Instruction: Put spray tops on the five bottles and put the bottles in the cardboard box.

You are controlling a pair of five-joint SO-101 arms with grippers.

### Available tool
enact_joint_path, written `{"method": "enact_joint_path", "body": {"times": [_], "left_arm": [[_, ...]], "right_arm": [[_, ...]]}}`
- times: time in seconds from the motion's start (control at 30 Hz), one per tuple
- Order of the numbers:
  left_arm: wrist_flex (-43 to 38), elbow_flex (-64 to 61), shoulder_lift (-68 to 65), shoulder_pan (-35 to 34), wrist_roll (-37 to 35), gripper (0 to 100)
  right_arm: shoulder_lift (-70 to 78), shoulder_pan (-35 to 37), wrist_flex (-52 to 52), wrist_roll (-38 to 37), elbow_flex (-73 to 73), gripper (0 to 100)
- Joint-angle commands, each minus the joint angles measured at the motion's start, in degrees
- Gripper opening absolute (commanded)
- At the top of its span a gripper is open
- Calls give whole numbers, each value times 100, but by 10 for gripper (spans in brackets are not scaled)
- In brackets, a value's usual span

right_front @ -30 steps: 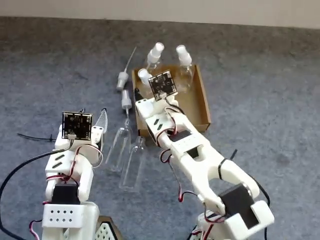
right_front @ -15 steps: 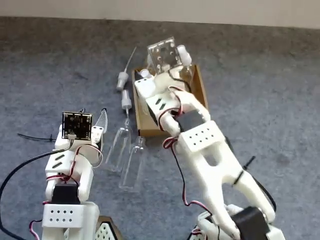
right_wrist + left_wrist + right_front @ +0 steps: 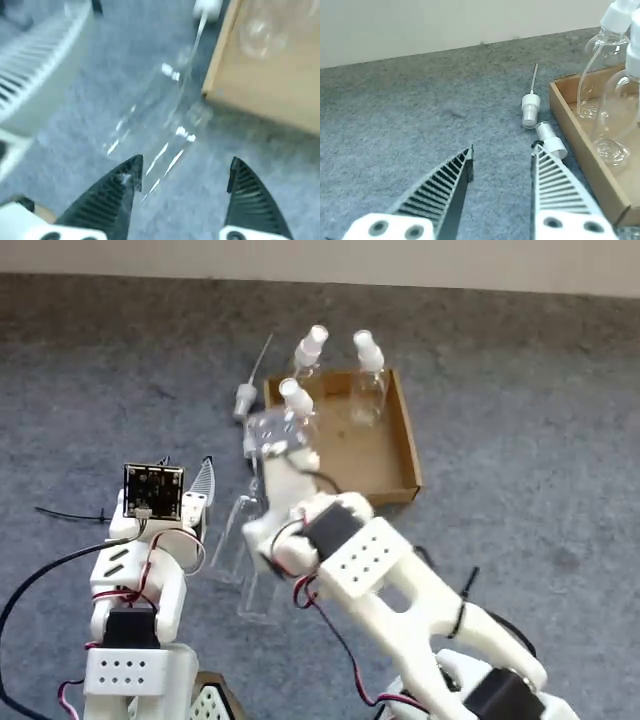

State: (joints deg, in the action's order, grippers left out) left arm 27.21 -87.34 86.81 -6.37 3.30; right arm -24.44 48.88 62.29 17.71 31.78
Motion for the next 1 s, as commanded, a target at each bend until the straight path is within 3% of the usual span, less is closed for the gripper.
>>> {"method": "enact_joint_path", "body": {"times": [0.0, 0.23, 0.47, 0.53, 0.63, 0.73, 0.8, 0.97], "left_arm": [[-123, 31, 84, -84, 9, 171], [-123, 31, 84, -84, 9, 171], [-123, 31, 84, -84, 9, 171], [-123, 31, 84, -84, 9, 171], [-123, 31, 84, -84, 9, 171], [-123, 31, 84, -84, 9, 171], [-123, 31, 84, -84, 9, 171], [-123, 31, 75, -84, 9, 171]], "right_arm": [[400, 479, 13, 352, 171, 221], [1349, 655, -813, 404, 224, 221], [1763, 637, -884, 404, 277, 211], [1763, 593, -796, 369, 505, 163], [1754, 418, -778, 360, 725, 5], [1648, 101, -418, 290, 822, 11], [1385, -75, 101, -360, 778, 3], [189, -963, 1701, -3305, 778, 5]]}}
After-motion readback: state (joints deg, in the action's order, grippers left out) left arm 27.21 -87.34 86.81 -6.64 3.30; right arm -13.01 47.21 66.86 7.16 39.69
